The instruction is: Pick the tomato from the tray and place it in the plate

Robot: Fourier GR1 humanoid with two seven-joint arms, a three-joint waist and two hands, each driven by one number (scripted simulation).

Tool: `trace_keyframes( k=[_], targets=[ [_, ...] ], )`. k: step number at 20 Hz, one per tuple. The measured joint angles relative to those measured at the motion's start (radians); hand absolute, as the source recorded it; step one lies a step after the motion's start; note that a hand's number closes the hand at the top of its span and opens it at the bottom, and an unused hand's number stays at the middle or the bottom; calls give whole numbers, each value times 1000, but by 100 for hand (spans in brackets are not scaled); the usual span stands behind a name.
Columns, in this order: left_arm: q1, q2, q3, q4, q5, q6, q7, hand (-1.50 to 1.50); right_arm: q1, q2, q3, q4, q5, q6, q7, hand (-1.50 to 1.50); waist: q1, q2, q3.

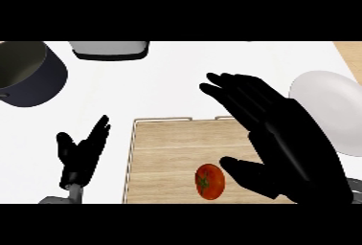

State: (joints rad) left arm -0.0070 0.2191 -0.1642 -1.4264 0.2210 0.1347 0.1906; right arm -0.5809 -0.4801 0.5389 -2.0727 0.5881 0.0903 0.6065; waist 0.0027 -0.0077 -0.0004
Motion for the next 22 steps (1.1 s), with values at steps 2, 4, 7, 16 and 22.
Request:
trace_keyframes(
  k=[2, 4, 7, 16, 22],
  targets=[
    [5, 0, 0, -6, 0, -2, 1, 0, -36, -13, 26, 0, -11, 100, 69, -150, 0, -1, -1],
    [8, -3, -2, -11, -4, 4, 8, 0, -59, -17, 71, -3, -23, 202, 148, -150, -2, -3, -1],
    [1, -10, -3, -5, -5, 6, 12, 0, -111, 18, 130, 13, -54, 339, 269, -150, -2, -3, -2],
    [11, -16, 1, -8, -13, -1, -2, 0, -137, 180, 311, 121, -4, 443, 405, -150, -2, -1, 1],
    [4, -28, 0, -4, -24, 4, 1, 0, -115, 285, 383, 214, 94, 461, 440, -150, -4, 0, 2]
  ],
)
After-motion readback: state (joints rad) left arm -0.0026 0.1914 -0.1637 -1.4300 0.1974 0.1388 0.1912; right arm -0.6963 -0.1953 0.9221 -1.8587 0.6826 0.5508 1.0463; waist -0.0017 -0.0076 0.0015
